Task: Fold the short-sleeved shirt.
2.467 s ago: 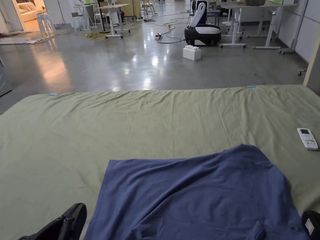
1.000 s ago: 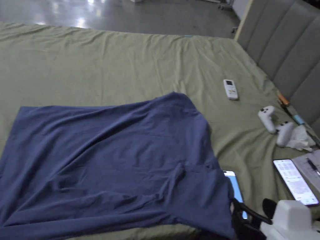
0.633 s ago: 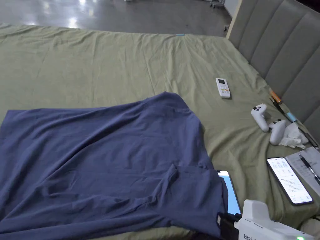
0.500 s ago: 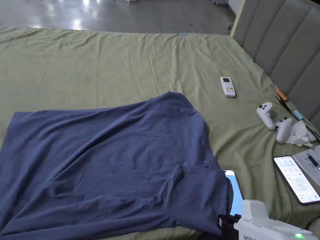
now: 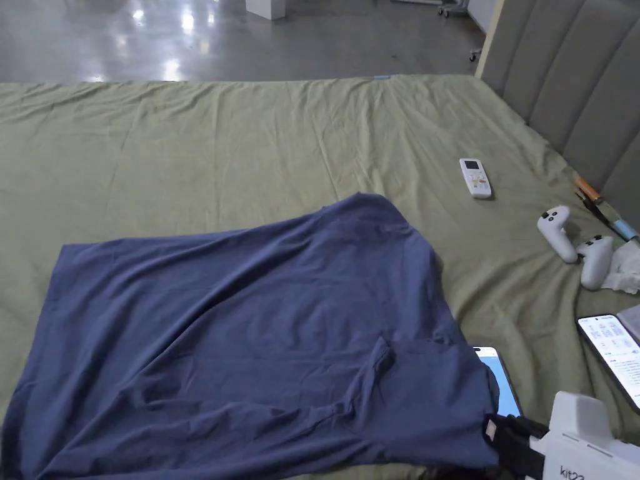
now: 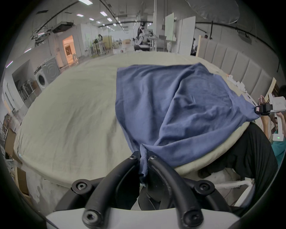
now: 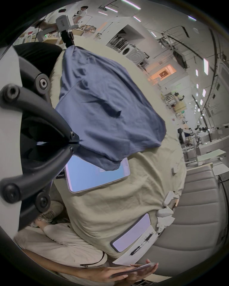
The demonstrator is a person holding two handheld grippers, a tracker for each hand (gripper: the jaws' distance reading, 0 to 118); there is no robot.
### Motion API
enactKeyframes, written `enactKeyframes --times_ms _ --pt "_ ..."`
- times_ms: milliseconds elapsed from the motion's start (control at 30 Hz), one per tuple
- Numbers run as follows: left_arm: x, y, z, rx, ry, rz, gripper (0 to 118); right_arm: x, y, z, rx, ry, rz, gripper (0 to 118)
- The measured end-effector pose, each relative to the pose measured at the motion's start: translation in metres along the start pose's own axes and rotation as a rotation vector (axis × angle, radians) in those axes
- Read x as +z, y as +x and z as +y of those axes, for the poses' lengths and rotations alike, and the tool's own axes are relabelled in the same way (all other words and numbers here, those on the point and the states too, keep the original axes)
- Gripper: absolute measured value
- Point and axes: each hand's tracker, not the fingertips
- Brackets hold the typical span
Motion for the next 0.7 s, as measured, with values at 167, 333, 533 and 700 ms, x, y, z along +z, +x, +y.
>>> enactKeyframes --times_ms 167,333,533,700 --pt "0.015 -0.008 0.021 0.074 0.119 -0.013 7 0.011 -0.008 0.028 0.016 0.115 0.054 2" --pt "-0.002 -0.032 0.075 0.218 0.201 -0.074 7 -0.012 -0.036 0.090 0.079 0.212 0.065 2" --pt "-0.064 -0.052 0.149 0.204 0.145 -0.061 7 -0.093 -0.060 0.161 0.114 0.186 0.049 2" --pt "-0.050 -0.047 0.126 0.267 0.043 -0.076 7 -0.159 -0.062 0.199 0.088 0.084 0.022 2"
